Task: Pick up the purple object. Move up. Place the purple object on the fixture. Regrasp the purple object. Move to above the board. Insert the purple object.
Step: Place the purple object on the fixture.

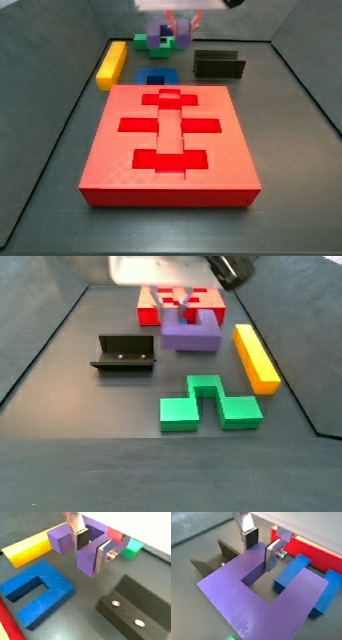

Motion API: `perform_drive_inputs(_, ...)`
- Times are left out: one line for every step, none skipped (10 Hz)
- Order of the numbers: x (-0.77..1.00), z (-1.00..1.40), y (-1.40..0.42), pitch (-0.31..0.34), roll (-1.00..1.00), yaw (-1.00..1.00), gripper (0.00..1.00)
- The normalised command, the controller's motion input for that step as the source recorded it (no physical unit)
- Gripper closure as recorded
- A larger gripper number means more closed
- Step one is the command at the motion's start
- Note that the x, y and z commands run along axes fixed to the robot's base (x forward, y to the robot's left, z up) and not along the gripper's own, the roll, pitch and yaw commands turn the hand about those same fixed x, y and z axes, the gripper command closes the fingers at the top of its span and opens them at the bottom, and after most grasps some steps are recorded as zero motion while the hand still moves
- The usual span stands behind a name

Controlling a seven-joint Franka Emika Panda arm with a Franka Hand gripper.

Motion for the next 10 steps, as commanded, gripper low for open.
perform_drive_inputs(0.8,0.97,0.25,0.0,-0.36,-0.19,1.0)
perform_drive_inputs(0.83,0.89,0.33,0.0,-0.47,-0.14,1.0)
perform_drive_inputs(0.8,0.71,0.24,0.0,-0.55,-0.07,1.0)
perform_drive_inputs(0.76,0.63,0.19,0.0,-0.63,-0.02,1.0)
perform_drive_inputs(0.85,0.57,0.14,0.0,-0.65,-0.06,1.0)
perform_drive_inputs(0.84,0.57,0.07,0.0,-0.84,-0.21,1.0)
perform_drive_inputs(0.73,0.46,0.09,0.0,-0.97,-0.23,1.0)
perform_drive_inputs(0.6,0.33,0.1,0.0,-1.0,-0.21,1.0)
perform_drive_inputs(0.77,0.31,0.23,0.1,-0.62,-0.06,1.0)
perform_drive_inputs(0.82,0.39,0.25,0.12,-0.52,-0.03,1.0)
